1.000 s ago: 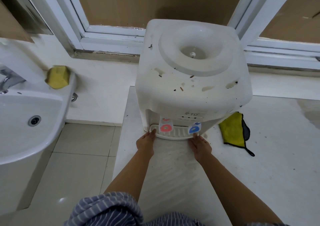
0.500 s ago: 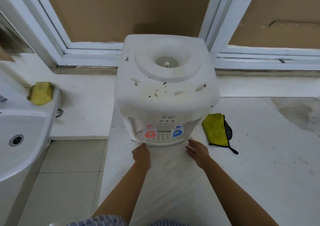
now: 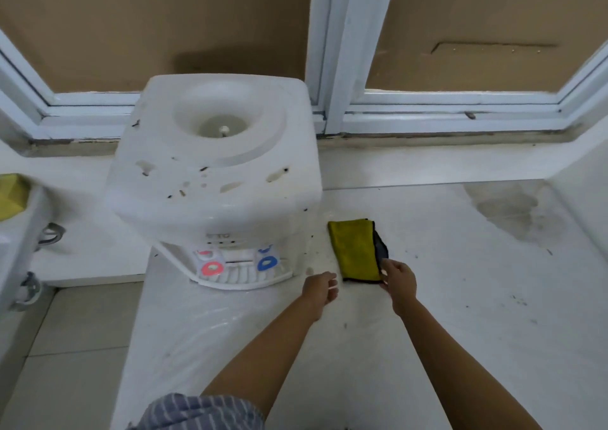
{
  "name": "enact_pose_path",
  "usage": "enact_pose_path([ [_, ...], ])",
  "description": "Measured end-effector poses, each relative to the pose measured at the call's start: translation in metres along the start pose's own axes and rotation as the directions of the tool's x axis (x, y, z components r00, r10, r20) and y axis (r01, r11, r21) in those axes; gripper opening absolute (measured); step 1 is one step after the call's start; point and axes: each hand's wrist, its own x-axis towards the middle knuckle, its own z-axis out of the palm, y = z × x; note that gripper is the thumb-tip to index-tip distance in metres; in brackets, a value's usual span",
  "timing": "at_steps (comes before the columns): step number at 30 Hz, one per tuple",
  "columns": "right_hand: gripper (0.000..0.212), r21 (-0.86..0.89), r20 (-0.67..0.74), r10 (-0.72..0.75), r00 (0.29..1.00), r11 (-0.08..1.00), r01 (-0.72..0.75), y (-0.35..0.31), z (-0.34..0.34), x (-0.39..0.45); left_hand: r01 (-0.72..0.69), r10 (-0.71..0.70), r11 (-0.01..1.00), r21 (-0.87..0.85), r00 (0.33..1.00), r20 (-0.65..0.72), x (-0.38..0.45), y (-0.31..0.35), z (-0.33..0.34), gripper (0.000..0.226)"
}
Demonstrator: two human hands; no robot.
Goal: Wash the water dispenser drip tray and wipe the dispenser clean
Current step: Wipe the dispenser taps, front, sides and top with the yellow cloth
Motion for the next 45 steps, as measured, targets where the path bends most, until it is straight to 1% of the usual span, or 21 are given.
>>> enact_pose_path([
  [4, 0.026, -0.245, 0.043, -0.134, 0.99, 0.959, 0.141, -0.015, -0.007, 0.023, -0.057, 0.057, 0.993, 0.106, 0.998, 0.01, 0.025, 0.016, 0.04, 0.014],
  [7, 0.036, -0.315, 0.166, -0.131, 0.978, 0.932, 0.178, -0.018, -0.006, 0.041, -0.054, 0.063, 0.98, 0.193, 0.997, -0.038, 0.044, 0.019, 0.057, 0.026],
  [11, 0.053, -0.34, 0.268, -0.089, 0.959, 0.923, 0.181, -0.017, 0.0, 0.059, -0.038, 0.066, 0.97, 0.239, 0.992, -0.11, 0.08, 0.013, 0.061, 0.07],
  [14, 0.053, -0.38, 0.274, -0.018, 0.962, 0.916, 0.126, -0.024, 0.006, 0.061, -0.029, 0.053, 0.973, 0.229, 0.993, -0.101, 0.051, 0.025, 0.071, 0.053],
  [16, 0.043, -0.424, 0.314, 0.011, 0.949, 0.896, 0.13, -0.022, 0.009, 0.061, -0.017, 0.053, 0.965, 0.262, 0.99, -0.129, 0.047, 0.025, 0.073, 0.055],
  [18, 0.034, -0.339, 0.37, 0.0, 0.929, 0.931, 0.135, -0.018, 0.008, 0.056, -0.008, 0.051, 0.957, 0.289, 0.989, -0.138, 0.047, 0.021, 0.072, 0.068],
  [20, 0.031, -0.18, 0.357, -0.007, 0.934, 0.981, 0.076, -0.013, 0.003, 0.047, -0.036, 0.088, 0.957, 0.289, 0.981, -0.171, 0.043, 0.016, 0.067, 0.083],
  [21, 0.029, -0.088, 0.357, -0.013, 0.934, 0.995, 0.048, -0.011, 0.001, 0.042, -0.065, 0.119, 0.955, 0.29, 0.978, -0.174, 0.041, 0.014, 0.062, 0.081],
  [23, 0.022, 0.057, 0.371, -0.003, 0.929, 0.998, -0.02, -0.012, -0.004, 0.029, -0.156, 0.196, 0.956, 0.247, 0.969, -0.15, 0.032, 0.01, 0.053, 0.064],
  [24, 0.02, 0.126, 0.383, 0.021, 0.923, 0.989, -0.074, -0.011, -0.006, 0.023, -0.187, 0.217, 0.96, 0.207, 0.968, -0.13, 0.031, 0.007, 0.046, 0.067],
  [25, 0.023, 0.202, 0.401, 0.049, 0.915, 0.969, -0.141, -0.01, -0.008, 0.017, -0.221, 0.239, 0.961, 0.166, 0.966, -0.098, 0.028, 0.004, 0.041, 0.068],
  [26, 0.03, 0.261, 0.425, 0.072, 0.902, 0.945, -0.198, -0.009, -0.01, 0.011, -0.252, 0.265, 0.958, 0.14, 0.961, -0.083, 0.023, 0.001, 0.035, 0.061],
  [28, 0.044, 0.304, 0.493, 0.114, 0.862, 0.906, -0.294, -0.01, -0.013, -0.006, -0.304, 0.314, 0.945, 0.122, 0.947, -0.074, 0.013, -0.004, 0.024, 0.035],
  [30, 0.052, 0.304, 0.583, 0.173, 0.794, 0.86, -0.411, -0.009, -0.014, -0.022, -0.33, 0.339, 0.938, 0.111, 0.937, -0.083, 0.005, -0.009, 0.012, 0.047],
  [32, 0.058, 0.258, 0.698, 0.19, 0.69, 0.832, -0.491, -0.007, -0.014, -0.039, -0.317, 0.323, 0.943, 0.095, 0.945, -0.053, -0.007, -0.012, 0.001, 0.061],
  [33, 0.059, 0.226, 0.741, 0.188, 0.645, 0.834, -0.503, -0.006, -0.013, -0.049, -0.32, 0.324, 0.942, 0.103, 0.945, -0.034, -0.014, -0.014, -0.004, 0.06],
  [34, 0.058, 0.195, 0.757, 0.184, 0.627, 0.852, -0.485, -0.006, -0.01, -0.058, -0.315, 0.32, 0.942, 0.119, 0.947, -0.029, -0.02, -0.016, -0.01, 0.054],
  [35, 0.057, 0.185, 0.756, 0.172, 0.631, 0.869, -0.459, -0.005, -0.006, -0.067, -0.327, 0.332, 0.938, 0.114, 0.943, -0.031, -0.025, -0.017, -0.016, 0.048],
  [39, 0.051, 0.268, 0.689, 0.097, 0.718, 0.886, -0.378, 0.001, 0.018, -0.105, -0.35, 0.349, 0.937, -0.012, 0.935, -0.056, -0.047, -0.026, -0.04, 0.047],
  [42, 0.051, 0.334, 0.688, 0.059, 0.723, 0.859, -0.388, 0.01, 0.039, -0.131, -0.323, 0.322, 0.943, -0.081, 0.946, -0.034, -0.065, -0.025, -0.057, 0.035],
  [45, 0.054, 0.396, 0.669, 0.076, 0.74, 0.806, -0.44, 0.015, 0.055, -0.15, -0.302, 0.299, 0.948, -0.103, 0.953, -0.038, -0.072, -0.021, -0.076, 0.04],
])
